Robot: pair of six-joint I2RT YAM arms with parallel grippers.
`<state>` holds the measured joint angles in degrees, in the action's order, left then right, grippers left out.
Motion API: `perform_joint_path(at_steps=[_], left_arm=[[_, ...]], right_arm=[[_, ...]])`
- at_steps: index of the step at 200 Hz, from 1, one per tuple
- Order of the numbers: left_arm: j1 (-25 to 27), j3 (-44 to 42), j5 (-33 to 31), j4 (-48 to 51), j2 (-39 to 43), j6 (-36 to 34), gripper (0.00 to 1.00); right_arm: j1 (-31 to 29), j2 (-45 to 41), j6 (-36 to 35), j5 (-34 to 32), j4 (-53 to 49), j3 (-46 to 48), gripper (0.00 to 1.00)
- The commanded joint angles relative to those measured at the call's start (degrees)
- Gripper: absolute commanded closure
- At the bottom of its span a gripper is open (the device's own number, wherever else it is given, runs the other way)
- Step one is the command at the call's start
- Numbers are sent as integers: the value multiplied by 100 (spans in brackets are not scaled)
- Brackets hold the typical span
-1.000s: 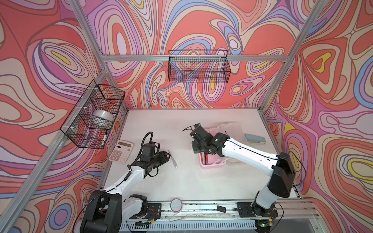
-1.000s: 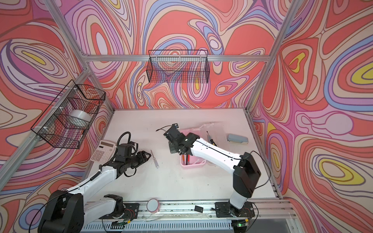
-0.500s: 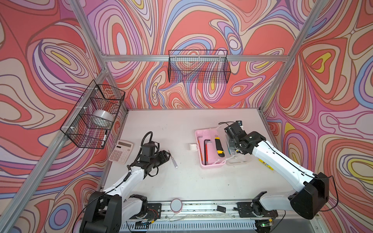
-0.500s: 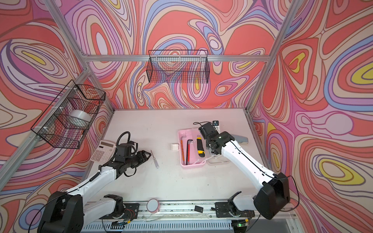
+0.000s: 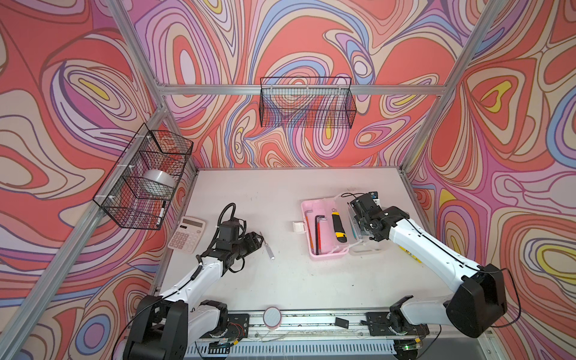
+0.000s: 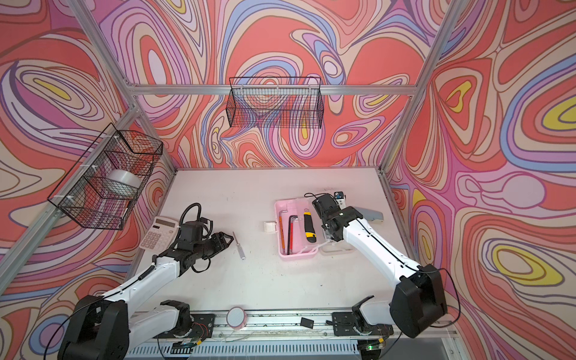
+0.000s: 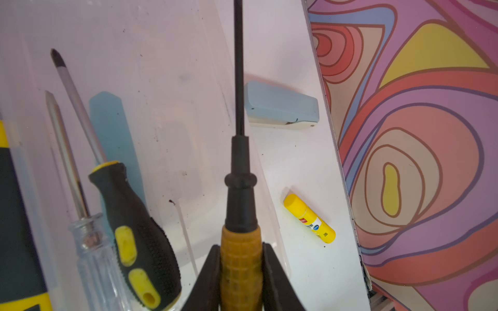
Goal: Pack the tool kit
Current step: 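Carry the yellow-handled screwdriver with the right gripper over the clear tray, then lower the yellow-handled screwdriver into the tray and open the right gripper, then reach the right gripper across and close it on the clear-handled screwdriver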
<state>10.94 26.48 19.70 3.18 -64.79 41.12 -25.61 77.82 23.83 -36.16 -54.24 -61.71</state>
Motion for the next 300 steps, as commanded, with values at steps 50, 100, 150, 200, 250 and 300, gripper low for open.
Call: perform_joint_path(at_steps=[50,100,150,200,250,300], left_arm=[[13,-105,-225,235,350,-126,40],[12,-134,-200,186,301,-102,40],[9,-135,-336,273,382,-118,40],[7,-91,-294,251,366,-103,40],[13,-125,-265,266,441,-58,40],[10,-178,-306,361,649,-8,40]], right_arm=[[100,159,-187,-36,340,35,88],[118,348,-291,-121,363,53,79],[117,381,-319,-137,402,17,52],[124,107,-204,55,162,-532,57],[-782,177,-116,525,84,-1755,57],[-2407,1257,23,1012,770,-2552,50]])
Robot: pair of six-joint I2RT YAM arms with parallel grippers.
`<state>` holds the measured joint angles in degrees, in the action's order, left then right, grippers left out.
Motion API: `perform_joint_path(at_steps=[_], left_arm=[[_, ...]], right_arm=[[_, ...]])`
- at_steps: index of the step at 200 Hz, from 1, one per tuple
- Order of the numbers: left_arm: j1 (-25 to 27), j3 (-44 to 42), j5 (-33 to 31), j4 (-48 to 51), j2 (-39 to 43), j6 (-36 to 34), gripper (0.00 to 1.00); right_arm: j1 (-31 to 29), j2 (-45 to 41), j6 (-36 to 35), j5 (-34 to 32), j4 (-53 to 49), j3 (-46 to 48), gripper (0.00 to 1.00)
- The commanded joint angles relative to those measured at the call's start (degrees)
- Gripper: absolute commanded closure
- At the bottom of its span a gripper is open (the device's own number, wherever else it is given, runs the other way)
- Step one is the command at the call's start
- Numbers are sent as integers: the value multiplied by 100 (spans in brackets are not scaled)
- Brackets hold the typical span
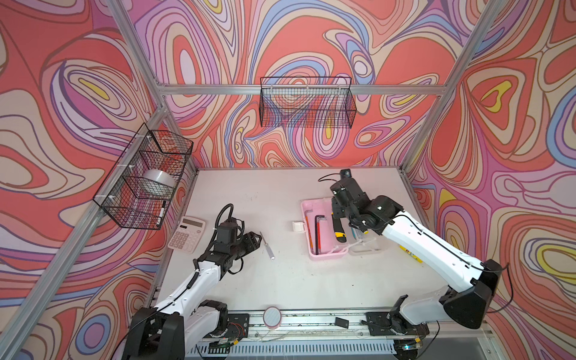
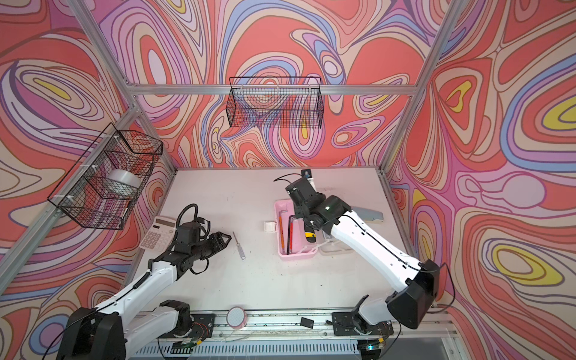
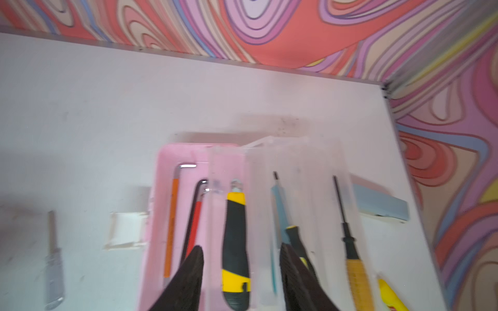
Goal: Pack the tool kit
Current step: 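Reach the right gripper across and close it on the clear-handled screwdriver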
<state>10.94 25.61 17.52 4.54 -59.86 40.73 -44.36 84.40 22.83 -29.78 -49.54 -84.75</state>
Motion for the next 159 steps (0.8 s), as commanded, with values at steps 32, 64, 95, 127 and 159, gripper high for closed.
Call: perform_joint_path(at_steps=[32,64,95,127,159], left_arm=[[11,-104,-168,411,352,-4,40],[2,-221,-255,507,577,9,40],[-17,-362,-254,461,626,49,40],[-22,-398,-221,452,598,25,39],[-40,-473,-230,434,611,14,40]], right_arm=[[-1146,1464,221,935,764,-535,50],[-1457,2288,421,1335,1009,-688,53],[-1623,2841,578,1740,1336,-687,55],[-1668,3277,623,2064,1533,-753,57],[-1681,3578,600,2245,1696,-828,57]])
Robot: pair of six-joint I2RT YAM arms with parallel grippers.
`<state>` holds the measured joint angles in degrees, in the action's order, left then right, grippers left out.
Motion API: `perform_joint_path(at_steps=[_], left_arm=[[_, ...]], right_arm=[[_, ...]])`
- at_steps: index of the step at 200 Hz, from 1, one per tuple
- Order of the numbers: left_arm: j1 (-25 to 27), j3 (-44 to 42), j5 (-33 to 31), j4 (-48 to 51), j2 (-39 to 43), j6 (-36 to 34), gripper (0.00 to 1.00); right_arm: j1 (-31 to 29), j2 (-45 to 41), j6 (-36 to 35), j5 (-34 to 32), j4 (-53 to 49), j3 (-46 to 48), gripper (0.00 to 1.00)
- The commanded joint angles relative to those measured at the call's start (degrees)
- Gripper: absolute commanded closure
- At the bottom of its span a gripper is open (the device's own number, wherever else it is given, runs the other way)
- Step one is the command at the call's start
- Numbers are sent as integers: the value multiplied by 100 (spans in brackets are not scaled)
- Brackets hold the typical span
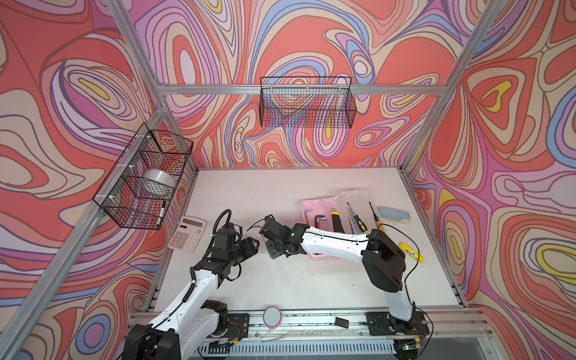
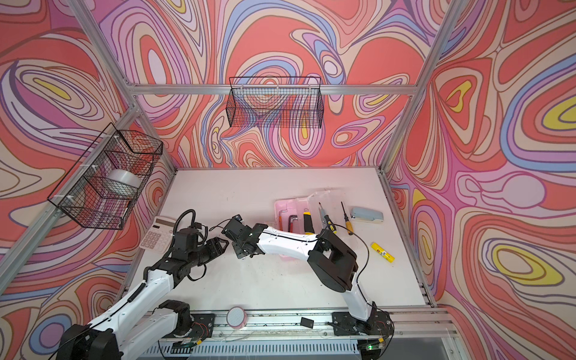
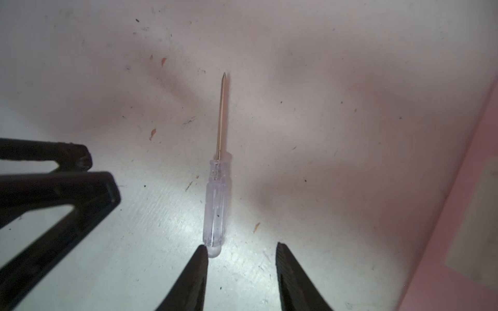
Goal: Pack the tool kit
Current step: 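Reach the right gripper across and close it on the clear-handled screwdriver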
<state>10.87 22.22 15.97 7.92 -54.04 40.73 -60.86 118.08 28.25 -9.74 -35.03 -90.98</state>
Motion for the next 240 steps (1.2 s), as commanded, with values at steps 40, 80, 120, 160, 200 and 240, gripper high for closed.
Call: perform_joint_path(at_steps=[40,80,120,160,200,240], left_arm=[[-64,-201,-67,69,33,19,40],[-107,-261,-69,87,61,-17,40],[-144,-299,-49,78,52,-41,40],[-189,-314,-32,71,52,-74,40],[-209,-342,-6,8,7,-72,40],[-229,-350,27,-101,-113,-54,40]], right_arm=[[-32,589,11,354,179,-432,59],[-32,803,17,297,27,-631,67],[-40,1048,-11,233,-193,-899,71],[-40,1230,-23,117,-452,-1114,73],[-57,1364,14,104,-596,-1211,75],[-57,1412,39,104,-661,-1212,79]])
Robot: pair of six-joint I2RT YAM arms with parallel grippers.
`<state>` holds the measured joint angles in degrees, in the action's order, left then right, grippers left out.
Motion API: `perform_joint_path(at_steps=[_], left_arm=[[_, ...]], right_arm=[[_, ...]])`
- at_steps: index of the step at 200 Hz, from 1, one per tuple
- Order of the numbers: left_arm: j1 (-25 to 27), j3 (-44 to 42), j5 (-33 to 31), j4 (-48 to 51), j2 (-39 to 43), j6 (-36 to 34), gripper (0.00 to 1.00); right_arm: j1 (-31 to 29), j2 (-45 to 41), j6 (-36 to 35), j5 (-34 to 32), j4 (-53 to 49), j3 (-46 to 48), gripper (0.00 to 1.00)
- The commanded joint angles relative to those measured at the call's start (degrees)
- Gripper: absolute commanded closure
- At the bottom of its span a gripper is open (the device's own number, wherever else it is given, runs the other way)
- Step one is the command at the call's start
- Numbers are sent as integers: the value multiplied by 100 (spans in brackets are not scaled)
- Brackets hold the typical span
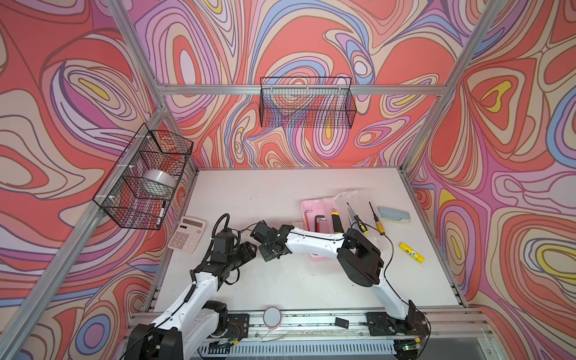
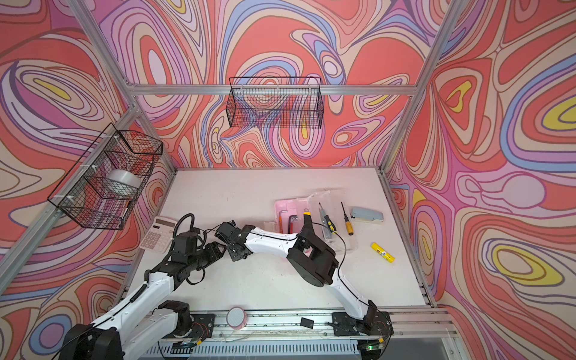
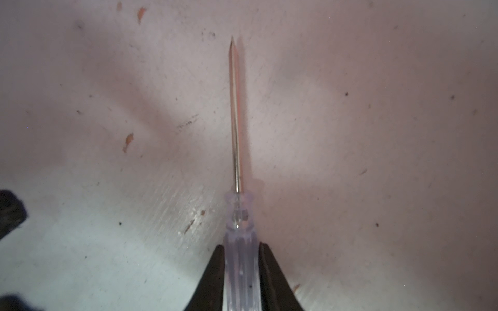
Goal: Pack the tool kit
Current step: 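Reach the right gripper across and close it on the clear-handled screwdriver, then lift the clear-handled screwdriver with the right gripper and carry it over the tray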
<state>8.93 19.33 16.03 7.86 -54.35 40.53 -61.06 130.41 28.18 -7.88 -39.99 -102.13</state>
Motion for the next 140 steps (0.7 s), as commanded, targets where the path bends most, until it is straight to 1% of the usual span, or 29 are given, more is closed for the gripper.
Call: perform_joint_path(at_steps=[1,43,63,103,121,140], left_arm=[[-37,-61,21,-98,-88,-36,40],[-33,26,138,-257,-316,-2,40],[-32,65,150,-273,-348,10,40],[-34,146,180,-256,-383,0,40],[-38,198,179,-216,-409,-10,40],[-40,210,144,-203,-379,5,40]], right_arm=[[-38,178,46,-82,-162,-97,80],[-33,160,51,-32,-180,-44,90],[-38,75,73,-7,-165,-27,100],[-29,-386,2,-139,-157,98,100],[-1,-790,-32,-259,-217,285,100],[87,-1393,4,-405,-297,619,100]])
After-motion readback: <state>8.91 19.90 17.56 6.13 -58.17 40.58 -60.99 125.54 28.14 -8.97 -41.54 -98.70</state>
